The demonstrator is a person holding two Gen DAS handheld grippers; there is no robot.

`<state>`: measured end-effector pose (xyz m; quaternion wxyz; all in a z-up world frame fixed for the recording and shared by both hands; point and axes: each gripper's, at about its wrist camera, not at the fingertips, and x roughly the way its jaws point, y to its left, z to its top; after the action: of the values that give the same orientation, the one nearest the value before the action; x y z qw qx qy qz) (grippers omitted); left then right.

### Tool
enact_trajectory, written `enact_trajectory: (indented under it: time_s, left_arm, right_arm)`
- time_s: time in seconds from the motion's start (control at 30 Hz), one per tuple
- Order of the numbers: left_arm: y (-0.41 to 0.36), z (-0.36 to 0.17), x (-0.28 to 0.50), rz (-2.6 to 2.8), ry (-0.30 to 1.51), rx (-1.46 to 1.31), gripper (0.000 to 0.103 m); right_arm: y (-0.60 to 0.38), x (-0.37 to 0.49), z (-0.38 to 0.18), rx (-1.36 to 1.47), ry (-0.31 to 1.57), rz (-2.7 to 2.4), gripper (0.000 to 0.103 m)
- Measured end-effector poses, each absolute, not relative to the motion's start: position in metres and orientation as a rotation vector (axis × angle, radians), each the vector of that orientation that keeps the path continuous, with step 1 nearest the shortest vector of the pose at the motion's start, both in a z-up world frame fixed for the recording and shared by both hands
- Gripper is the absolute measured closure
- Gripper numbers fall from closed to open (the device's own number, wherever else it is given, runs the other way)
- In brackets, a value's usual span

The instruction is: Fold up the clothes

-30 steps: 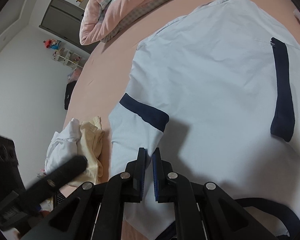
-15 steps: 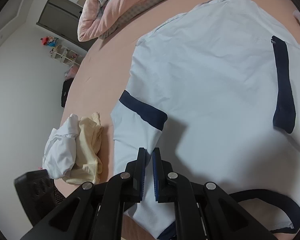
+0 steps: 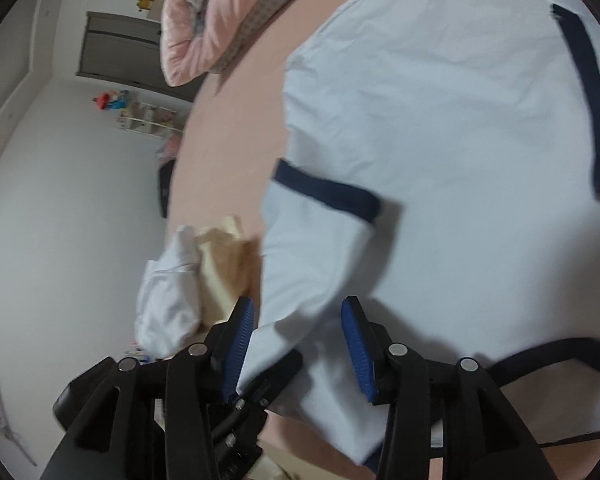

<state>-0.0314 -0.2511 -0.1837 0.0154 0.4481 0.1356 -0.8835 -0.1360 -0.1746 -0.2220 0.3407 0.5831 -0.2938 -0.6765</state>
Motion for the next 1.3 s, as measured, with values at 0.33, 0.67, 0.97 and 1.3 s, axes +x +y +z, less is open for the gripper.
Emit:
enact_trajectory:
  time_s: [0.33,0.67,0.97,1.3]
  left_arm:
    - [-0.252,-0.183,-0.032,-2.711,0.400,1.400,0.090]
    - [-0.259,-0.193,-0.035,-2.676,0.470,1.449,0.090]
    - [-0.261,-0.203,-0.040,-2.583,0.463,1.523,0.090]
    - [-0.253,-0.202,-0.040,-2.592,0.398,1.554,0.090]
  right_arm:
    - [-0.207,-0.158,-0.235,1.538,-0.839,-1.702,0.050]
    - [-0.239,-0.164,-0.248,1.588,-0.661,-1.799,0.092]
    - [-0.240,-0.163,-0.220,1.453,-0.523,-1.947,0.099]
    - [-0.240,-0.160,-0.177,1.282,-0.553,-1.923,0.100]
